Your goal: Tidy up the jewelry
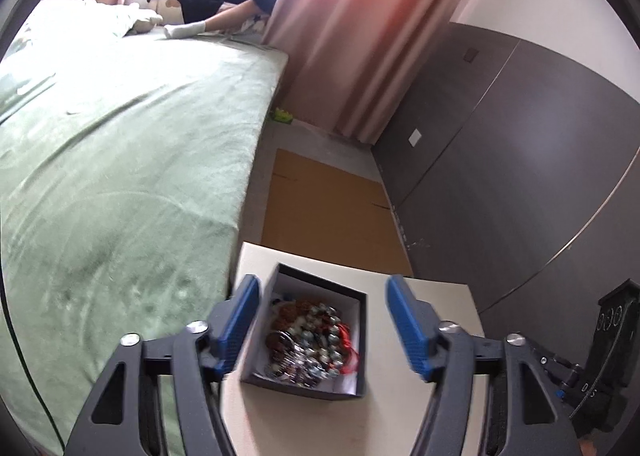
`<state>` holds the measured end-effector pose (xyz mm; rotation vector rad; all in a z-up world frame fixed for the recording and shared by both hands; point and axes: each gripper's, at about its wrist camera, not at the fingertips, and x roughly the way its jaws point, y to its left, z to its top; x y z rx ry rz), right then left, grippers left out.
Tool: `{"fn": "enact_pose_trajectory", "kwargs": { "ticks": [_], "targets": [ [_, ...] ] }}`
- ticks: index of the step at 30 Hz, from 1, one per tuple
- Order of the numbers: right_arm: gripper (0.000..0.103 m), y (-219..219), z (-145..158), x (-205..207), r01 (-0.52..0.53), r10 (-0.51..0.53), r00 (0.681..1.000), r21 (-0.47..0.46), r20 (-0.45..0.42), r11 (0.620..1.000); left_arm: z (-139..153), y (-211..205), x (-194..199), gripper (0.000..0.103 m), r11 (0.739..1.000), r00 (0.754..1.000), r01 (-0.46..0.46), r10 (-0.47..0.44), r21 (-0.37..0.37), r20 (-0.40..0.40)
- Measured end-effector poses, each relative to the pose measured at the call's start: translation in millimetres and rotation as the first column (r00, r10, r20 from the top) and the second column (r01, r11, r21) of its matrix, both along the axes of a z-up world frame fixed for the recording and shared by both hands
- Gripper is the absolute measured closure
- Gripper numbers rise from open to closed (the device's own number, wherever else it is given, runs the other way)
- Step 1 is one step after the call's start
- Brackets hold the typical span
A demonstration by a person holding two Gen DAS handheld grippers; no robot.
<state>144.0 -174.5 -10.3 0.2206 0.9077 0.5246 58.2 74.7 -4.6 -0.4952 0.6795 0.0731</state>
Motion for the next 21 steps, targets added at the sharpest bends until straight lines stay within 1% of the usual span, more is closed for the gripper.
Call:
{"fn": "enact_pose_trajectory", "kwargs": {
  "ticks": [1,3,4,5,6,9,11,15,17,21],
  "targets": [
    [0.010,-1,1,-2,0.004,-0.004,1.000,0.000,0.004,1.000,-1,-2,-3,0.015,1.000,1.000,-0.009,0.009,-0.003,0.006],
    [0.006,-5,3,-5,0.016,-0.016,1.000,-0.009,0.011,1.000,-1,-12,-11,0.009,0.999,0.999,-0.034,0.033,0.040,0.015],
    [0.004,-8,4,-7,0.021,-0.021,1.000,-0.015,0.013,1.000,0,-16,-13,0.006,0.998,0.999,-0.030,0.029,0.057,0.019],
    [0.000,-10,3,-9,0.023,-0.023,1.000,-0.019,0.012,1.000,1,-22,-15,0.005,0.997,1.000,-0.019,0.017,0.071,0.025],
    [0.000,-14,3,-11,0.027,-0.027,1.000,-0.020,0.012,0.999,2,-27,-18,0.003,0.997,1.000,-0.008,0.006,0.080,0.028],
    [0.000,-24,3,-19,0.052,-0.052,0.999,-0.023,0.008,0.998,2,-38,-23,0.001,0.995,0.999,0.014,-0.017,0.095,0.029],
    [0.000,-32,6,-25,0.063,-0.063,0.998,-0.028,0.015,0.998,2,-50,-26,0.001,0.994,0.998,0.051,-0.054,0.099,0.025],
    [0.000,-45,12,-36,0.082,-0.081,0.996,-0.036,0.034,0.996,5,-71,-28,0.000,0.985,0.993,0.111,-0.115,0.132,0.024],
    [0.000,-47,13,-41,0.073,-0.072,0.997,-0.046,0.033,0.996,7,-81,-32,0.000,0.979,0.990,0.130,-0.137,0.158,0.031],
    [0.000,-47,19,-46,0.037,-0.033,0.998,-0.079,0.058,0.996,8,-88,-40,0.001,0.973,0.985,0.157,-0.167,0.171,0.049]
  ]
}}
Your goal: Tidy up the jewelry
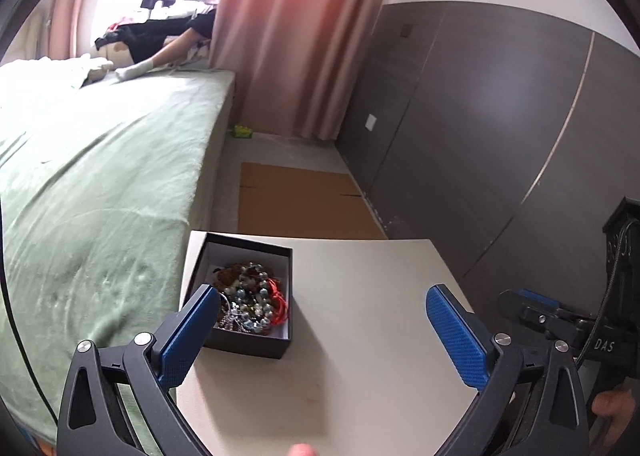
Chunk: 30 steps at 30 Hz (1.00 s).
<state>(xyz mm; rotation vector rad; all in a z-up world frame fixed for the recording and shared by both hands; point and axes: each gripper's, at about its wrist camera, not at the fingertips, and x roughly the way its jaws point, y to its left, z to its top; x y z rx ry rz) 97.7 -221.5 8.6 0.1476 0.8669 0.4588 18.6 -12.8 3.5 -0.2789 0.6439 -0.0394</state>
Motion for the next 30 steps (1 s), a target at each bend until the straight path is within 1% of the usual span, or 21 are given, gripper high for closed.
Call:
{"fn": "enact_pose_trajectory", "kwargs": {
  "ticks": [4,9,13,17,19,30],
  "targets": [
    [0.000,0,2,-3,-0.043,0.044,0.999,-0.041,0.005,0.998,1,-4,-3,0.001,0.999,1.000,0.005,-0.006,0.032,0.002],
    [0.000,-8,-2,1,-0.050,0.049,0.998,-0.041,-0.032,0.998,-2,-2,-5,0.001,1.000,1.000,0.005,-0.005,0.022,-0.007],
    [0.000,-12,2,-2,-0.044,0.044,0.999,-0.065,-0.011,0.997,-2,-2,-7,0.001,0.999,1.000,-0.002,0.002,0.047,0.002],
    [0.000,-13,3,-6,-0.052,0.052,0.999,-0.085,0.005,0.995,-2,-1,-9,0.001,0.999,1.000,-0.007,0.007,0.046,0.006],
    [0.000,-12,3,-7,-0.053,0.054,0.999,-0.098,0.009,0.994,-1,-3,-8,0.001,0.998,1.000,-0.009,0.008,0.058,0.005],
    [0.000,-13,1,-6,-0.044,0.044,0.999,-0.091,-0.003,0.995,-4,-7,-8,0.001,0.998,1.000,-0.010,0.009,0.064,0.019]
  ]
}}
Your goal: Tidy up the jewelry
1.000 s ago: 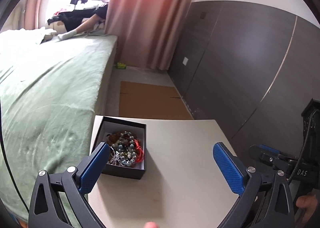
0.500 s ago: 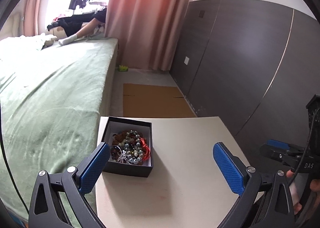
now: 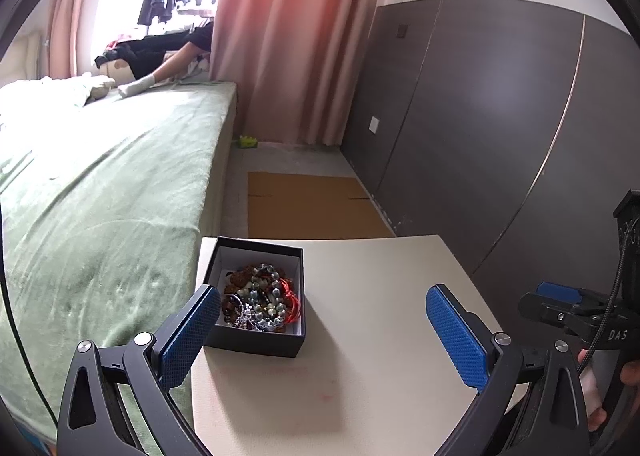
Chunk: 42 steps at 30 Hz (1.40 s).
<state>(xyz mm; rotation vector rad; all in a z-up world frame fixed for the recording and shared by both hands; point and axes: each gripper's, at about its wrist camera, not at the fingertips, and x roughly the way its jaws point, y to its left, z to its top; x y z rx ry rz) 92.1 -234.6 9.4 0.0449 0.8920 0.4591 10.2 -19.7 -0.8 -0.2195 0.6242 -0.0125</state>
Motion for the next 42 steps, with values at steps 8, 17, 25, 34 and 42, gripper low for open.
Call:
{"fn": "enact_pose_trajectory", "kwargs": {
  "ticks": [8,17,25,34,42],
  "targets": [
    [0.000,-1.9,0.2,0.5,0.005,-0.005,1.000,0.008,0.004,1.000,0.5,-1.2,-0.2,0.001,1.000,1.000,0.006,-0.006,0.001,0.003],
    [0.000,-3.3,-0.6,1.4,0.009,-0.009,1.000,0.011,0.002,1.000,2.8,0.5,-0.6,0.001,1.000,1.000,-0.002,0.002,0.005,0.015],
    [0.000,-1.6,0.4,0.3,0.010,-0.010,1.000,0.004,0.003,1.000,4.0,1.0,-1.2,0.001,1.000,1.000,-0.003,0.003,-0.003,0.018],
    [0.000,-1.7,0.6,0.4,0.010,-0.010,1.000,0.005,0.003,1.000,4.3,1.0,0.2,0.001,1.000,1.000,-0.008,0.008,0.003,0.015],
    [0.000,-1.5,0.7,0.7,0.010,-0.010,1.000,0.002,0.003,1.000,2.8,-0.6,3.4,0.001,1.000,1.000,-0.018,0.018,0.015,0.000]
  ]
}}
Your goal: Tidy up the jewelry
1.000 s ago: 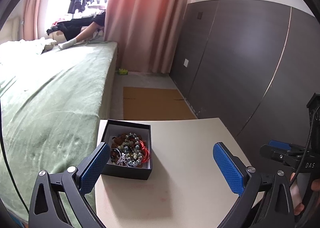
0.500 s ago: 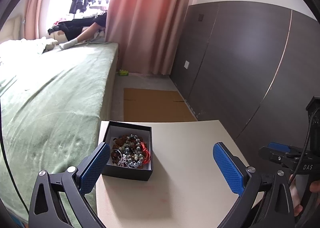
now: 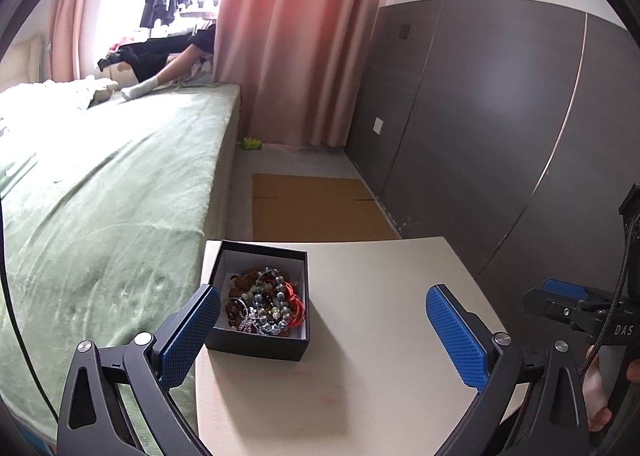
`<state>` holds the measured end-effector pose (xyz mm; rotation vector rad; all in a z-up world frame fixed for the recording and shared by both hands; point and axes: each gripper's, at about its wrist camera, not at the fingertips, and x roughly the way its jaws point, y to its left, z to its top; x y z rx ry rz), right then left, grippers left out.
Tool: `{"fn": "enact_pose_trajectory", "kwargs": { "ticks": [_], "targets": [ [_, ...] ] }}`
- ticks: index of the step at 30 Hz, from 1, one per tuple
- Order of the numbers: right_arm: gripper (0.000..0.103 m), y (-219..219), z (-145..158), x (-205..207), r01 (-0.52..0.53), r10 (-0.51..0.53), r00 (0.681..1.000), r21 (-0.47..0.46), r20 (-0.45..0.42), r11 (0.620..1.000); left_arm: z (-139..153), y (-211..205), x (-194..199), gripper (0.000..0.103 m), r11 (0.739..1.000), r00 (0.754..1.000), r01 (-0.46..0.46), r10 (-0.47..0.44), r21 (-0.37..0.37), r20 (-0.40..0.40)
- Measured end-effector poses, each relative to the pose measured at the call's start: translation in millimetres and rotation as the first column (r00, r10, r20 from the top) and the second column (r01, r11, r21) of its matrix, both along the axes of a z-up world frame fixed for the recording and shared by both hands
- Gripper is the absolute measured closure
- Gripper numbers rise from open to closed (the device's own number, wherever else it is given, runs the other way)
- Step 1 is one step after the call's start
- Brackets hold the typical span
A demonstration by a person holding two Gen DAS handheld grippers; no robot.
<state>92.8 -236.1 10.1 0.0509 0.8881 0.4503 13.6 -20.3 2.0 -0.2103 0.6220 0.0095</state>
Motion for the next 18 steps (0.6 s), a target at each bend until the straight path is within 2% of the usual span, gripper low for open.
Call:
{"fn": "enact_pose_trajectory", "kwargs": {
  "ticks": [10,18],
  "targets": [
    [0.000,0.4,5.1,2.7,0.010,-0.010,1.000,-0.009,-0.008,1.000,2.4,-1.3,-2.1,0.001,1.000,1.000,-0.006,0.006,0.019,0.012],
    [0.000,4.4,6.1,1.8,0.009,-0.009,1.000,-0.018,-0.008,1.000,2.3,0.4,-4.3,0.001,1.000,1.000,0.008,-0.008,0.003,0.011]
  ]
}}
